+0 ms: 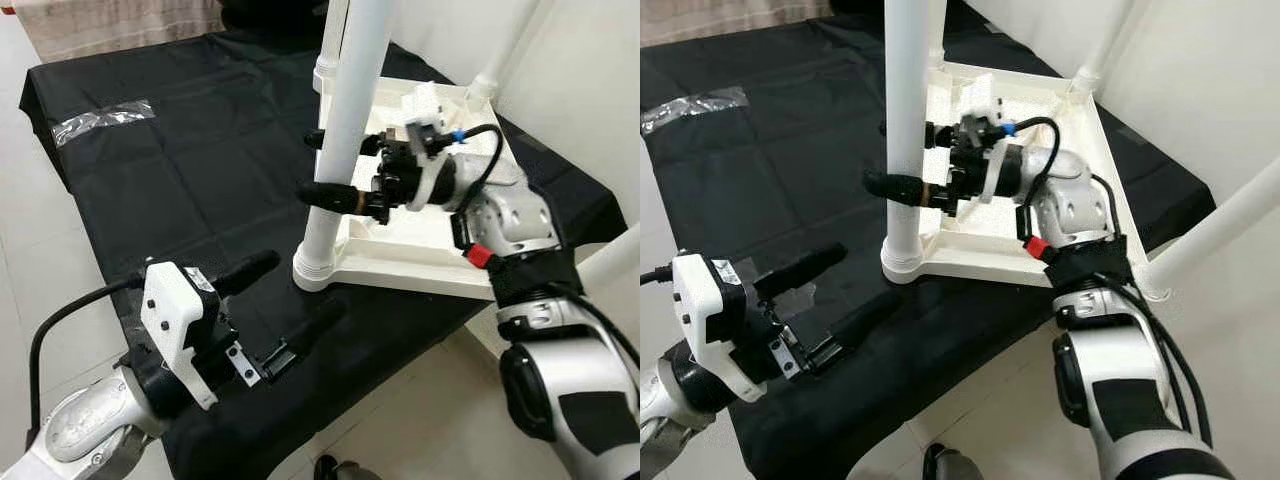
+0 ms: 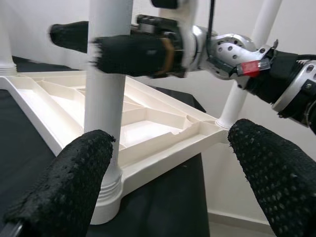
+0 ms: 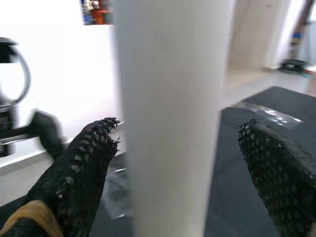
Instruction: Building children table
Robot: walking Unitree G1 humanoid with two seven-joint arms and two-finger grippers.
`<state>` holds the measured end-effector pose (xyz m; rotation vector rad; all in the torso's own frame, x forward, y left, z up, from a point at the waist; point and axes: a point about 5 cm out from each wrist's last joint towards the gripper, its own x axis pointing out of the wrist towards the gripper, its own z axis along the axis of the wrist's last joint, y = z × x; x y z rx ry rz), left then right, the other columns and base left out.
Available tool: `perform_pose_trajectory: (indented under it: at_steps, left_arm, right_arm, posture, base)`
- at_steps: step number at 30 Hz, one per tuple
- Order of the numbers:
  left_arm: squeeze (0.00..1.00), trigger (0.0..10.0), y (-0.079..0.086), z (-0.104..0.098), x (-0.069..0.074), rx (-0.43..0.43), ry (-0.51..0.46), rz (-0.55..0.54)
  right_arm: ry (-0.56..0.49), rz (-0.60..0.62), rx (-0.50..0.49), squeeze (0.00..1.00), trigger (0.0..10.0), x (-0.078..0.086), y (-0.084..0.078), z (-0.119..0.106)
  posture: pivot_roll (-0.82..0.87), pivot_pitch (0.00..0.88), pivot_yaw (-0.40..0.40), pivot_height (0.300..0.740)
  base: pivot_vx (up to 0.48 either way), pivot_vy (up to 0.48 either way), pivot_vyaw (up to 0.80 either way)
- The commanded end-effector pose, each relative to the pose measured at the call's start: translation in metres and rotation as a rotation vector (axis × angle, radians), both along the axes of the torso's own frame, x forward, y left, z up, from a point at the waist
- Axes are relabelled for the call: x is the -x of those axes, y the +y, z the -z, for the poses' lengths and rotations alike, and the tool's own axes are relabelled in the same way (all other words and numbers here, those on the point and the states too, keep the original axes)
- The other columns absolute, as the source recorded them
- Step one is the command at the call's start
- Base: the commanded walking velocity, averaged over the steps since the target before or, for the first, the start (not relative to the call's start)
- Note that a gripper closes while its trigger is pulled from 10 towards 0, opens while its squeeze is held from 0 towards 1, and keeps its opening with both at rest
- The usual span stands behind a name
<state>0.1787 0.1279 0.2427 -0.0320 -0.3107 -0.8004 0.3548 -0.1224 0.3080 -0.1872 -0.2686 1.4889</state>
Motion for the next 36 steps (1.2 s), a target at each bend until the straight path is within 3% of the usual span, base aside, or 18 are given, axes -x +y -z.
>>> perform_pose_trajectory:
  at_steps: [1, 6, 13, 18, 19, 20, 21, 22, 23, 24, 25, 26, 27, 28, 29, 30, 35, 36]
  left_arm:
    - [0.00, 10.0, -0.002, 0.001, 0.004, -0.015, 0.015, 0.024]
    - [0.00, 10.0, -0.002, 0.001, 0.004, -0.015, 0.014, 0.026]
    - [0.00, 10.0, -0.002, 0.001, 0.003, -0.018, 0.016, 0.026]
    - [0.00, 10.0, -0.002, 0.001, 0.003, -0.018, 0.017, 0.027]
    - [0.00, 10.0, -0.002, 0.001, 0.003, -0.019, 0.015, 0.026]
    - [0.00, 10.0, -0.002, 0.001, 0.003, -0.019, 0.015, 0.026]
    - [0.00, 10.0, -0.001, 0.001, 0.003, -0.019, 0.015, 0.025]
    - [0.00, 10.0, -0.001, 0.000, 0.003, -0.016, 0.008, 0.020]
    - [0.00, 10.0, -0.001, 0.000, 0.003, -0.016, 0.008, 0.020]
    - [0.00, 10.0, -0.001, 0.000, 0.002, -0.014, 0.003, 0.017]
    - [0.00, 10.0, -0.001, -0.002, 0.001, -0.013, -0.005, 0.011]
    - [0.00, 10.0, 0.000, -0.003, -0.001, -0.013, -0.009, 0.007]
    - [0.00, 10.0, 0.000, -0.003, -0.001, -0.013, -0.009, 0.007]
    - [0.00, 10.0, -0.001, -0.004, -0.001, 0.007, -0.012, 0.015]
    - [0.00, 10.0, -0.002, -0.005, -0.002, 0.012, -0.014, 0.021]
    - [0.00, 10.0, -0.002, -0.004, -0.002, 0.014, -0.014, 0.026]
    - [0.00, 10.0, -0.003, -0.004, -0.005, 0.025, -0.018, 0.019]
    - [0.00, 10.0, -0.003, -0.004, -0.005, 0.026, -0.019, 0.019]
  right_arm:
    - [0.017, -0.058, -0.007, 0.00, 0.0, 0.002, -0.006, -0.004]
    - [0.019, -0.064, -0.011, 0.00, 0.0, 0.001, -0.009, -0.006]
    - [0.011, -0.039, 0.026, 0.00, 0.0, -0.001, 0.002, 0.012]
    - [0.020, 0.024, 0.025, 0.00, 0.0, -0.002, -0.003, 0.019]
    - [0.056, 0.166, -0.023, 0.00, 0.0, -0.004, -0.002, 0.029]
    - [0.056, 0.166, -0.023, 0.00, 0.0, -0.004, -0.002, 0.029]
    - [0.083, 0.272, -0.056, 0.00, 0.0, -0.005, -0.002, 0.037]
    - [0.166, 0.807, -0.071, 0.00, 0.0, -0.006, -0.005, 0.069]
    - [0.166, 0.807, -0.071, 0.00, 0.0, -0.006, -0.005, 0.069]
    - [0.202, 1.248, -0.071, 0.00, 0.0, 0.003, -0.024, 0.090]
    - [0.233, 1.270, 0.021, 0.00, 0.0, 0.034, -0.014, 0.118]
    - [0.263, 1.210, 0.072, 0.00, 0.0, 0.057, -0.003, 0.134]
    - [0.263, 1.210, 0.072, 0.00, 0.0, 0.057, -0.003, 0.134]
    - [0.274, 1.060, 0.084, 0.00, 0.0, 0.067, 0.014, 0.137]
    - [0.265, 0.963, 0.089, 0.00, 0.0, 0.067, 0.024, 0.133]
    - [0.249, 0.947, 0.083, 0.00, 0.0, 0.061, 0.026, 0.128]
    - [0.192, 0.949, 0.064, 0.00, 0.0, 0.042, 0.027, 0.109]
    - [0.181, 0.945, 0.071, 0.00, 10.0, 0.042, 0.028, 0.106]
  posture:
    - [0.10, 0.254, -0.118, 0.740]
    - [0.10, 0.253, -0.116, 0.740]
    - [0.10, 0.257, -0.115, 0.740]
    - [0.10, 0.257, -0.115, 0.740]
    - [0.08, 0.260, -0.143, 0.740]
    - [0.08, 0.260, -0.143, 0.740]
    - [0.07, 0.260, -0.149, 0.740]
    - [0.07, 0.259, -0.165, 0.740]
    - [0.07, 0.259, -0.165, 0.740]
    - [0.07, 0.259, -0.165, 0.740]
    - [0.08, 0.285, -0.140, 0.740]
    - [0.07, 0.283, -0.136, 0.740]
    - [0.07, 0.283, -0.136, 0.740]
    - [0.04, 0.252, -0.126, 0.740]
    - [0.05, 0.248, -0.135, 0.740]
    - [0.05, 0.248, -0.135, 0.740]
    - [0.04, 0.239, -0.145, 0.740]
    - [0.04, 0.244, -0.147, 0.740]
  base:
    - [0.000, 0.000, 0.00]
    - [0.000, 0.000, 0.00]
    - [0.000, 0.000, 0.00]
    - [0.000, 0.000, 0.00]
    - [0.000, 0.000, 0.00]
    - [0.000, 0.000, 0.00]
    - [0.000, 0.000, 0.00]
    - [0.000, 0.000, 0.00]
    - [0.000, 0.000, 0.00]
    - [0.000, 0.000, 0.00]
    - [0.000, 0.000, 0.00]
    - [0.000, 0.000, 0.00]
    - [0.000, 0.000, 0.00]
    - [0.000, 0.000, 0.00]
    - [0.000, 0.000, 0.00]
    - [0.000, 0.000, 0.00]
    - [0.000, 0.000, 0.00]
    - [0.000, 0.000, 0.00]
